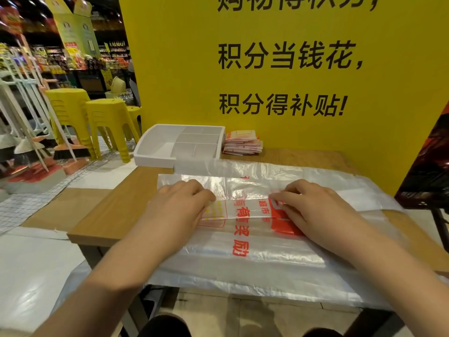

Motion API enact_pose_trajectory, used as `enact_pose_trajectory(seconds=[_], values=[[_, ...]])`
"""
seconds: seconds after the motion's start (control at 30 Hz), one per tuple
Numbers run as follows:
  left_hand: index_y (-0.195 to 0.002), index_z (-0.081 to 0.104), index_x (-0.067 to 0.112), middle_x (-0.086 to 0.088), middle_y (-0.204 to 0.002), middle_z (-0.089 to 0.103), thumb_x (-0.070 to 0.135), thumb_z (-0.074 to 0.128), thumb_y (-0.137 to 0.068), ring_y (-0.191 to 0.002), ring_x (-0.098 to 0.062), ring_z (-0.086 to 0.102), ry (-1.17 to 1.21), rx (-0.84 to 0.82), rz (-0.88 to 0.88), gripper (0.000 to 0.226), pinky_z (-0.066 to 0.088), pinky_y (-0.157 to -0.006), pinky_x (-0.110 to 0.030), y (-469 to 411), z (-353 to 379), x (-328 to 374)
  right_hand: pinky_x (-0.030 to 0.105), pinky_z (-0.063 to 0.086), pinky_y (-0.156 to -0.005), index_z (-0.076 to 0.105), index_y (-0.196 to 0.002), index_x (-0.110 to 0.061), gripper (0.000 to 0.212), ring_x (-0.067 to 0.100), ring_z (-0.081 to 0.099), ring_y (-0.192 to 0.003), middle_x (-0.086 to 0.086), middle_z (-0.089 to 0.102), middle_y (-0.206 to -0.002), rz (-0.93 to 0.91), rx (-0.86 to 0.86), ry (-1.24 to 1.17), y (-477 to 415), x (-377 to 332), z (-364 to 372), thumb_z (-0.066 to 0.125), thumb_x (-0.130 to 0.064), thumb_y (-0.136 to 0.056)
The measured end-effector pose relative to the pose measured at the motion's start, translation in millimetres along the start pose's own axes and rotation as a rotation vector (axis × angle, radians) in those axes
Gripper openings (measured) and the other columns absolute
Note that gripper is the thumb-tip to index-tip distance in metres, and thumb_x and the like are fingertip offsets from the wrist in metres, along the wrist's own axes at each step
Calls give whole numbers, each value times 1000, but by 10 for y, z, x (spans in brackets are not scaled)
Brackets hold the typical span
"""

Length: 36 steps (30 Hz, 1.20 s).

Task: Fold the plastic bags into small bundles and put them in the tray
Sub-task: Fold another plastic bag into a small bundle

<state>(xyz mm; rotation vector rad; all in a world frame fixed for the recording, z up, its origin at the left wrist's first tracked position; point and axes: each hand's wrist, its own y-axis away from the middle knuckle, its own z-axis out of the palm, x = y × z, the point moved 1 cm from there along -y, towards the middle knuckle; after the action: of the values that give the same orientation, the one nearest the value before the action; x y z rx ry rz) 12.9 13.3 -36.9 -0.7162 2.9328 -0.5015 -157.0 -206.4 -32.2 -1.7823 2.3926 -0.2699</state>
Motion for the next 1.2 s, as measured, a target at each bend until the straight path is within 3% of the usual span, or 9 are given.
enact_pose_trajectory(seconds=[0.07,0.17,0.27,0.47,0.73,0.9,0.97,1.07,1.2], values=[[-119,66,28,4,-115,64,16,69,-87,-105,-23,62,-5,10,48,34,48,-83,-36,44,13,139,33,41,-96,58,-134,-38,37,24,54,-118,-7,54,-136,-28,12,27,-9,-89,19,53,-34,-97],[-140,49,27,5,-145,48,31,42,-104,-135,-17,43,103,-37,61,37,33,-112,-34,90,58,387,31,45,-91,63,-118,-31,26,22,57,-115,-8,56,-132,-83,33,-8,-24,-386,76,56,-32,-93],[-150,30,31,9,-159,27,53,9,-101,-148,-10,17,118,-146,-9,58,11,-122,-31,122,145,466,34,38,-111,47,-144,-31,44,19,43,-136,-5,44,-151,-69,-8,-124,9,-611,217,38,-40,-102],[-152,-2,54,27,-161,-16,65,4,-96,-150,-9,-21,130,-275,-102,57,-12,-123,-40,195,214,304,31,-7,-124,4,-154,-53,58,4,-13,-151,-17,-11,-164,27,-213,-211,153,-440,209,8,-65,-97],[-133,-12,73,29,-157,-25,76,-18,-74,-147,-8,-28,145,-270,-94,59,-16,-119,-36,223,237,236,25,-9,-119,-2,-153,-50,64,2,-14,-150,-17,-16,-163,348,-320,-161,522,600,0,5,-65,-91],[-146,-2,64,26,-161,-16,75,-6,-87,-150,-10,-20,150,-296,-77,60,-14,-120,-39,165,211,215,35,-5,-124,0,-156,-45,62,8,-9,-152,-11,-11,-166,382,-328,-104,486,636,20,11,-62,-97],[-150,19,56,22,-164,8,73,7,-93,-153,-11,-1,156,-225,-53,60,-14,-121,-41,142,194,189,37,-1,-125,5,-158,-38,70,10,-5,-153,-10,-4,-166,359,-253,-42,445,597,13,15,-66,-95],[-129,57,44,24,-127,55,67,29,-92,-131,-5,43,165,-4,29,51,-17,-119,-37,131,166,169,29,9,-124,17,-157,-36,75,6,7,-152,-16,9,-164,116,-78,-65,343,449,-33,32,-66,-90],[-119,62,40,22,-110,63,60,28,-93,-113,-6,55,114,13,64,47,8,-121,-41,107,86,188,18,28,-106,33,-150,-43,49,3,44,-131,-23,46,-145,-126,-70,-64,259,259,-70,43,-44,-102]])
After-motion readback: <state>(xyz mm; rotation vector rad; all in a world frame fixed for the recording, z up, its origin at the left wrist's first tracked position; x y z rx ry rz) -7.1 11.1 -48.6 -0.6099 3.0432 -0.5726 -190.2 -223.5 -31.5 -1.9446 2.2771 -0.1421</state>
